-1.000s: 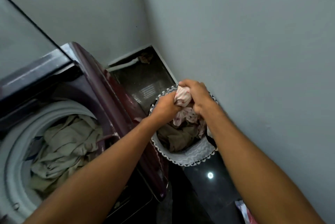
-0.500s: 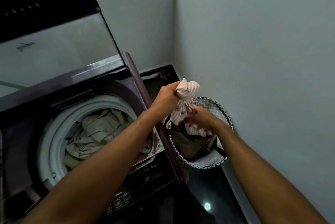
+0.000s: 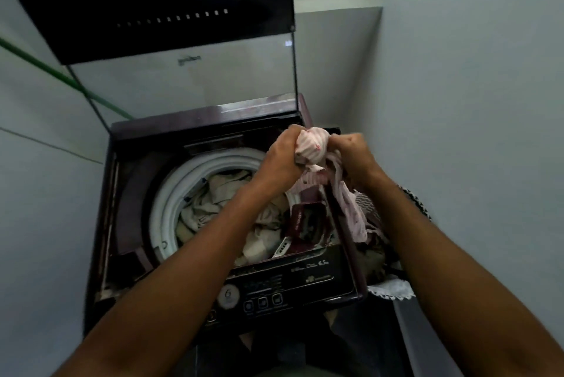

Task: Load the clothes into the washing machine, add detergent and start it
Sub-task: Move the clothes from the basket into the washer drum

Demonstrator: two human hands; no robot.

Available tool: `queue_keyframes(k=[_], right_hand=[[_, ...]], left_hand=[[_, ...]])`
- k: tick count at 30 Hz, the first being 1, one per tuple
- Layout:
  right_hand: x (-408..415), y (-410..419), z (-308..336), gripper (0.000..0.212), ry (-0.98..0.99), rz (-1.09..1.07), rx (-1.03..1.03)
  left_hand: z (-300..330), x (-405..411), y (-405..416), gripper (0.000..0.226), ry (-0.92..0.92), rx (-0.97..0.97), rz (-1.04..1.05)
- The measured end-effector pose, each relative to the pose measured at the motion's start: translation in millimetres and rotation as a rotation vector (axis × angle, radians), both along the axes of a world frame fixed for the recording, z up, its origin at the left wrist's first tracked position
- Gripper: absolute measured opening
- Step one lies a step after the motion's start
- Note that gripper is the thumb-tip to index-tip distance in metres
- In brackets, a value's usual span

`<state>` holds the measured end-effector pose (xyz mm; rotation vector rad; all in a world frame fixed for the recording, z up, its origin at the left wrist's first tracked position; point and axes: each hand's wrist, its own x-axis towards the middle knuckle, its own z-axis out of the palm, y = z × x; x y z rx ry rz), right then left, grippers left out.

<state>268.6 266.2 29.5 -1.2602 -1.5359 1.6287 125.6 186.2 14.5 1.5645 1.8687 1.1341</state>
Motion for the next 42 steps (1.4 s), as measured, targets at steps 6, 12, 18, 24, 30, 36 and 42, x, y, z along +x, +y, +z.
queue_keyframes(k=[6, 12, 18, 24, 30, 36, 42], right_hand=[[-84, -32, 20, 0.021, 0.057, 0.161, -0.003], [-149, -74, 20, 0.023, 0.109, 0.331, -0.026], [-175, -97, -17, 0.040, -0.093, 0.360, -0.054], [-150, -93, -64, 0.006, -0.316, 0.416, -0.129], [-118, -73, -74, 0.019, -0.570, 0.531, 0.058], [-77, -39, -71, 0.022, -0.655, 0.457, 0.362], [-12, -10, -70, 0.045, -0.958, 0.324, 0.694]], left_hand=[[2, -43, -46, 0.080, -0.168, 0.073, 0.117], [5, -85, -93, 0.054, -0.040, 0.091, 0.422], [-27, -103, -118, 0.054, 0.041, -0.164, 0.458], [-64, -96, -123, 0.082, 0.060, -0.541, 0.228], [-67, -79, -107, 0.084, 0.079, -0.656, 0.077], [-61, -48, -69, 0.059, 0.126, -0.546, -0.016], [-55, 9, -23, 0.054, 0.089, -0.422, -0.084]])
